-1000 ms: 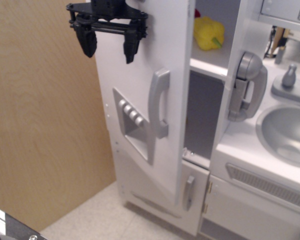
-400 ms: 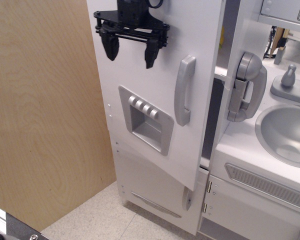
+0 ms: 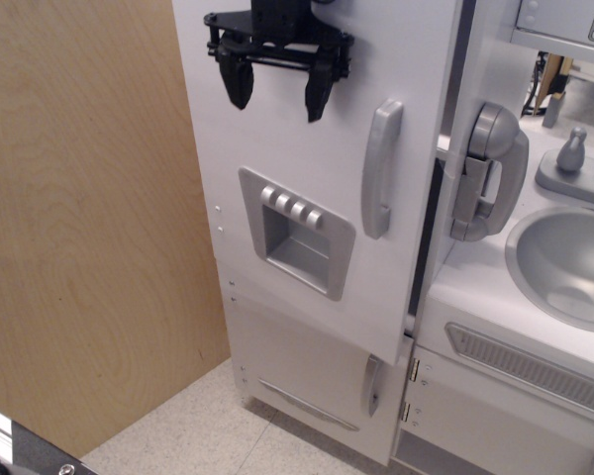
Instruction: Close fridge
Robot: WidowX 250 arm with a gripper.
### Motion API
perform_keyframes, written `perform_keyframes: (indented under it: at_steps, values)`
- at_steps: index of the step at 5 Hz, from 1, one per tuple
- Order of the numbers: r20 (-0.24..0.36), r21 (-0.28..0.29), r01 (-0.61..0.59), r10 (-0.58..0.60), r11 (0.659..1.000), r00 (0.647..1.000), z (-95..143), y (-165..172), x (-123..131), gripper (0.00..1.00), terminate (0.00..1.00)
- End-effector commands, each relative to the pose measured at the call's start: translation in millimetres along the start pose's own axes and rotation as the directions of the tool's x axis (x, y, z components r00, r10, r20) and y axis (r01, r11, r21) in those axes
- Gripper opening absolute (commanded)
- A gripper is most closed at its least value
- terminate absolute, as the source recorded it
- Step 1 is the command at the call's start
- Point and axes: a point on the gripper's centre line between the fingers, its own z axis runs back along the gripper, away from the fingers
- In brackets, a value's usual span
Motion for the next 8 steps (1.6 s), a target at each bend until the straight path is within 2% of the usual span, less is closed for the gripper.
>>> perform_keyframes:
  at_steps: [1,3,4,5,7,8]
  values:
    - [0.045,-0.021,-0.022,0.023,1.0,0.999,17,-3,21,1.0,0.0]
    - [0.055,-0.022,-0.046,0.047,0.999,0.997,18,-4,28,1.0,0.0]
    - [0.059,-0.028,-0.018,0.019,0.999,0.998,20,0,16,1.0,0.0]
    - [0.056,-0.032,0.039,-0.037,0.999,0.998,24,11,-14,1.0,0.0]
    - [0.037,-0.027,0.094,-0.093,0.995,0.995,25,30,-46,1.0,0.0]
    - [0.037,-0.027,0.094,-0.093,0.995,0.995,25,30,-46,1.0,0.0]
